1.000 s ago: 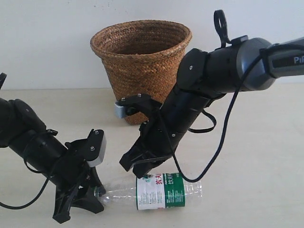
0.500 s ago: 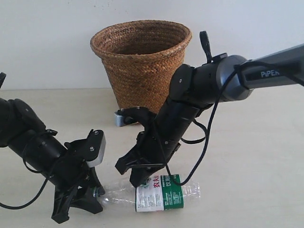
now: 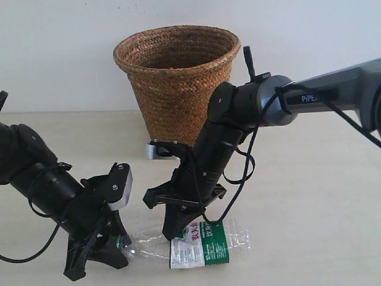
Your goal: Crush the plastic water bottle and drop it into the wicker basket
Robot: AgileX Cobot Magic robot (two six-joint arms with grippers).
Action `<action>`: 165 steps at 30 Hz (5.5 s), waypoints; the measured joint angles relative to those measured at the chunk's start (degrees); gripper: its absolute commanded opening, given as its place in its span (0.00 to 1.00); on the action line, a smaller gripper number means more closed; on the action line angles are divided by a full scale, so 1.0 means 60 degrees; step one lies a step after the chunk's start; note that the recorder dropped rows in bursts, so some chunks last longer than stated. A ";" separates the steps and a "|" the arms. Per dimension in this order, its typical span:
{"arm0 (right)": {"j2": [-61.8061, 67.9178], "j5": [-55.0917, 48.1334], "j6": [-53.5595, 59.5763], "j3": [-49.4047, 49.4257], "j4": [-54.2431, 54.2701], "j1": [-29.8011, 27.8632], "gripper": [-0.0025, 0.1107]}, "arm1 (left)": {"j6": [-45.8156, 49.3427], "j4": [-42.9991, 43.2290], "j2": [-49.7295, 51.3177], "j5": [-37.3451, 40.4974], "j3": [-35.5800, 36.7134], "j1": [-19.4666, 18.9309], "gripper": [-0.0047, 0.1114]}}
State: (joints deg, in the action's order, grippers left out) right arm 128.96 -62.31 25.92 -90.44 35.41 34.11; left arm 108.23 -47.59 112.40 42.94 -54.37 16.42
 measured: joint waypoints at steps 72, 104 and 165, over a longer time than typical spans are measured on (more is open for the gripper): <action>0.0573 -0.2104 0.1771 -0.1473 -0.2184 -0.0074 0.02 | -0.0211 -0.0021 0.0005 0.0117 0.0000 0.0036 0.08; 0.1213 -0.1729 0.0946 -0.1878 0.0003 0.0111 0.02 | -0.0294 0.0063 -0.0012 -0.0117 0.0000 0.0036 0.08; -0.4643 -0.1018 0.0914 0.2714 -0.1616 -0.4326 0.02 | -0.1407 0.1672 -0.2172 -0.2630 -0.5458 0.0036 0.83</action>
State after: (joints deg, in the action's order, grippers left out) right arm 101.11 -68.42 31.40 -74.16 25.72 8.16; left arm 99.78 -37.56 99.36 27.16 -87.12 16.63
